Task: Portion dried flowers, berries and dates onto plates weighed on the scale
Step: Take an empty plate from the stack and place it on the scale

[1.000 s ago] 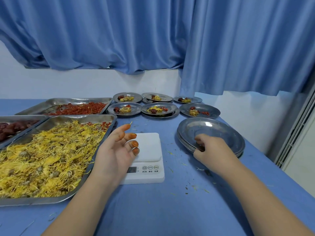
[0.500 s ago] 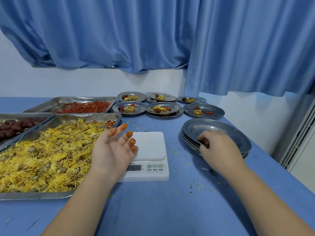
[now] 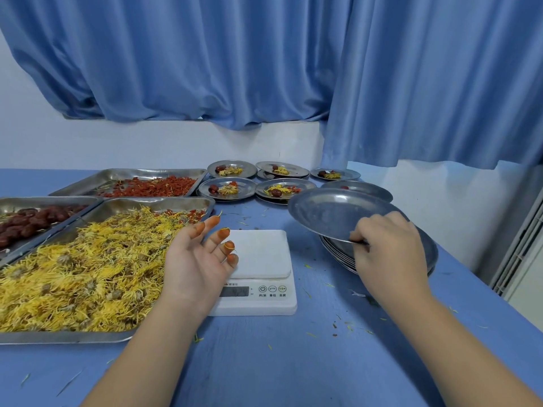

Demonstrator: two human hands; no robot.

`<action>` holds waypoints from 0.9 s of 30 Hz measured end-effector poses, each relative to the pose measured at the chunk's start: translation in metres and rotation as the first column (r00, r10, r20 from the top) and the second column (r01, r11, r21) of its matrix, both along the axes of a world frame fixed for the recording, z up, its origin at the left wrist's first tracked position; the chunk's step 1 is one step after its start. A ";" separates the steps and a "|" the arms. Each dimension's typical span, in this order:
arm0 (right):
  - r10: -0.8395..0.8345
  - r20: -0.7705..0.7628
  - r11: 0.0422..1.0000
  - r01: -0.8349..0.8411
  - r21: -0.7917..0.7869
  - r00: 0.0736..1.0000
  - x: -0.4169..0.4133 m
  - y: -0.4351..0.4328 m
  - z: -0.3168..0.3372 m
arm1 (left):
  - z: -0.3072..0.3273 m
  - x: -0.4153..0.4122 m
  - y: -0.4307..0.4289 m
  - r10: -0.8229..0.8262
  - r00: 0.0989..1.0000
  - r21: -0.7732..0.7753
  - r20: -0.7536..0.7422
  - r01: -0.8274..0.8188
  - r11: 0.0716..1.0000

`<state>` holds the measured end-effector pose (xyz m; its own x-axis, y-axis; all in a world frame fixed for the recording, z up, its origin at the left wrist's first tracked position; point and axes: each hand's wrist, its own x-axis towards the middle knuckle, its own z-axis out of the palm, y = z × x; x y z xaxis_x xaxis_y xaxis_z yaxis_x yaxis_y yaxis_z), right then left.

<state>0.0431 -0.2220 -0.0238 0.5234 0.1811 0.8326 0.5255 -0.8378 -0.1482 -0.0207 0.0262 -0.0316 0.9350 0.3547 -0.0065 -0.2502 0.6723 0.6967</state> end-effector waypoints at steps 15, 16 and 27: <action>0.390 0.021 0.914 -0.384 -0.133 0.921 -0.020 0.050 -0.027 | 0.005 -0.002 0.004 0.354 0.934 0.057 0.052 -0.357 0.932; 0.397 0.008 0.909 -0.392 -0.142 0.918 -0.020 0.051 -0.028 | 0.005 -0.002 0.003 0.358 0.932 0.069 0.052 -0.361 0.930; 0.428 -0.201 0.869 -0.462 -0.175 0.881 -0.028 0.054 -0.027 | 0.002 -0.002 0.006 0.406 0.911 0.157 0.078 -0.413 0.897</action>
<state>0.0150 -0.1681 -0.0512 0.4609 0.5874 0.6652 0.8354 -0.5402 -0.1018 -0.0231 0.0320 -0.0294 0.7049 0.6987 0.1222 -0.5102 0.3798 0.7717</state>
